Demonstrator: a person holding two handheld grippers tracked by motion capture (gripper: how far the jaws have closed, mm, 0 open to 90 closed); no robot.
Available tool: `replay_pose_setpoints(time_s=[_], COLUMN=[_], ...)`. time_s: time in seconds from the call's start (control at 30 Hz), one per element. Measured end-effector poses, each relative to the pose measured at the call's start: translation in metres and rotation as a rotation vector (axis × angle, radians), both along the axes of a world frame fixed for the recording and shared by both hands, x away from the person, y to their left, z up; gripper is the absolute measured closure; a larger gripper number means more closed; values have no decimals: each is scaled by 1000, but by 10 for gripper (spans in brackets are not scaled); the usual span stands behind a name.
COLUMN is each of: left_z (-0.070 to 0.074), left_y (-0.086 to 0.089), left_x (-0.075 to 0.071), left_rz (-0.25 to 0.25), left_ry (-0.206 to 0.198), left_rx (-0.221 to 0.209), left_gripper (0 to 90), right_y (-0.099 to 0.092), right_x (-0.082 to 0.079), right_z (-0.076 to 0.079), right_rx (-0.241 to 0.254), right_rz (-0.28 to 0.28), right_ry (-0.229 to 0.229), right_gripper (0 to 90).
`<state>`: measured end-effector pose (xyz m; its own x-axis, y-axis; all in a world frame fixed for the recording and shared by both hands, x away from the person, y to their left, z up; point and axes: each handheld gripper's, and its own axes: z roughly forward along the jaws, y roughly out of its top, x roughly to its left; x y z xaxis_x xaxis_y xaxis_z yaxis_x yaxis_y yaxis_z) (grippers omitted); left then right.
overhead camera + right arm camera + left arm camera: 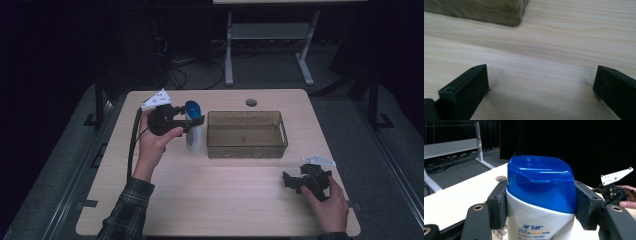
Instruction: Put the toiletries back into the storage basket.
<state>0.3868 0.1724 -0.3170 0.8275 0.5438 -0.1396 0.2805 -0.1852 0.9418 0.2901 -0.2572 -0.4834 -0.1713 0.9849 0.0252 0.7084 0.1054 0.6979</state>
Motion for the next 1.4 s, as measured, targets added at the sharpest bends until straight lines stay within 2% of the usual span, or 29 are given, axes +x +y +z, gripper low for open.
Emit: replay_pose_setpoints(time_s=[0.4,0.6,0.8,1.0,1.4], left_z=[11,8,0,-12,-39], left_y=[-32,-48,-61,-67,-62], left_x=[19,27,33,39,46], left_rz=[-35,-46,-57,-65,-71], left_ry=[-17,-19,-22,-17,-4], left_rx=[-2,-6,-10,-1,32], left_gripper=[361,361,360,360,360], right_y=[0,0,0,0,0], right_x=[0,0,0,0,0], right_z=[0,0,0,0,0], right_rx=[-1,-1,-1,-1,0], right_rz=[4,6,8,8,10], right_ry=[-1,-1,-1,0,-1], right_gripper=[0,0,0,0,0])
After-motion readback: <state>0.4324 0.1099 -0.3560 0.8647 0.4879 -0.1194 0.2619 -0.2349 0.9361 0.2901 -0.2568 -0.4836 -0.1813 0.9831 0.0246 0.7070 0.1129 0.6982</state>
